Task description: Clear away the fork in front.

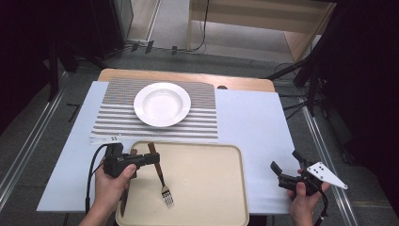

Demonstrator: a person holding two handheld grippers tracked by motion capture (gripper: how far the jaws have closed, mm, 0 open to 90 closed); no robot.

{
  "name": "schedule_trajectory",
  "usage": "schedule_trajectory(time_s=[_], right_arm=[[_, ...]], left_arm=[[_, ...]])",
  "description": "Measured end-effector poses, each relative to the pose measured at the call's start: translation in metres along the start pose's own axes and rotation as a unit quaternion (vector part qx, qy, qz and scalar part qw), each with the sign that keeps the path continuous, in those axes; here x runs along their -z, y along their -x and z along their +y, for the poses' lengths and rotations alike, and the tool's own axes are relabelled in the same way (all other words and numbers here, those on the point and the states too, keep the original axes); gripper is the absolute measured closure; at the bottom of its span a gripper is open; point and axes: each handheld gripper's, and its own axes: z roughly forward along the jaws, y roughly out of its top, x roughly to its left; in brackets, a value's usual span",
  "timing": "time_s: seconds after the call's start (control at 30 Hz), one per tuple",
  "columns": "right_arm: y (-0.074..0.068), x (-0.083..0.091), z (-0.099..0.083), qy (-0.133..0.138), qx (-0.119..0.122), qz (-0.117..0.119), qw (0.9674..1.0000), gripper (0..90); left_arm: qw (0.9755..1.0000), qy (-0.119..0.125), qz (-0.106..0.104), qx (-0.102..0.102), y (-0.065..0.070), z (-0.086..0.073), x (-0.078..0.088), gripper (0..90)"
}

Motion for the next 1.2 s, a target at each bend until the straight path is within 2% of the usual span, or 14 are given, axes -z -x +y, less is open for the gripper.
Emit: schedule_trajectory(time_s=[0.1, 0.33, 0.43, 0.53, 0.57, 0.63, 0.67, 0.7, 0.73, 0.8, 0.83, 1.1, 1.2], right_arm=[[0.000, 0.000, 0.000, 0.000, -0.004, 0.000, 1.0000, 0.0], [0.000, 0.000, 0.000, 0.001, -0.003, -0.001, 1.0000, 0.0], [0.000, 0.000, -0.001, 0.001, -0.003, -0.001, 1.0000, 0.0], [0.000, 0.000, -0.001, -0.001, -0.005, 0.000, 1.0000, 0.0], [0.000, 0.000, -0.001, -0.001, -0.005, 0.000, 1.0000, 0.0], [0.000, 0.000, -0.001, 0.000, -0.006, 0.000, 1.0000, 0.0], [0.001, 0.000, -0.001, 0.001, -0.005, -0.001, 1.0000, 0.0], [0.001, 0.000, -0.001, 0.001, -0.005, -0.001, 1.0000, 0.0], [0.001, 0.000, -0.001, 0.001, -0.006, -0.001, 1.0000, 0.0], [0.001, 0.000, -0.001, 0.002, -0.007, -0.001, 1.0000, 0.0], [0.001, 0.000, -0.001, 0.003, -0.005, -0.001, 1.0000, 0.0], [0.000, 0.000, -0.001, -0.001, -0.003, -0.001, 1.0000, 0.0], [0.001, 0.000, -0.002, 0.000, -0.002, -0.002, 1.0000, 0.0]], left_arm=[[0.9999, 0.001, 0.002, 0.012, -0.005, 0.000, 0.001, 80.1], [0.9998, 0.006, 0.011, 0.014, -0.012, 0.000, 0.003, 79.5], [0.9993, 0.002, 0.037, 0.007, -0.016, 0.000, 0.003, 77.8], [0.9987, 0.002, 0.049, 0.013, -0.020, -0.001, 0.002, 75.6], [0.9981, 0.001, 0.060, 0.011, -0.020, -0.002, 0.002, 75.6], [0.9980, -0.001, 0.061, 0.012, -0.022, -0.002, 0.001, 74.8], [0.9970, -0.004, 0.077, 0.005, -0.022, -0.002, 0.000, 73.4], [0.9970, -0.004, 0.077, 0.005, -0.022, -0.002, 0.000, 72.5], [0.9958, -0.009, 0.092, 0.001, -0.024, -0.002, -0.002, 71.8], [0.9953, -0.011, 0.096, 0.000, -0.024, -0.003, -0.003, 71.2], [0.9939, -0.015, 0.109, -0.005, -0.024, -0.004, -0.004, 70.2], [0.9891, -0.035, 0.142, -0.015, -0.026, -0.006, -0.009, 65.1], [0.9875, -0.043, 0.151, -0.012, -0.027, -0.007, -0.012, 63.4]])
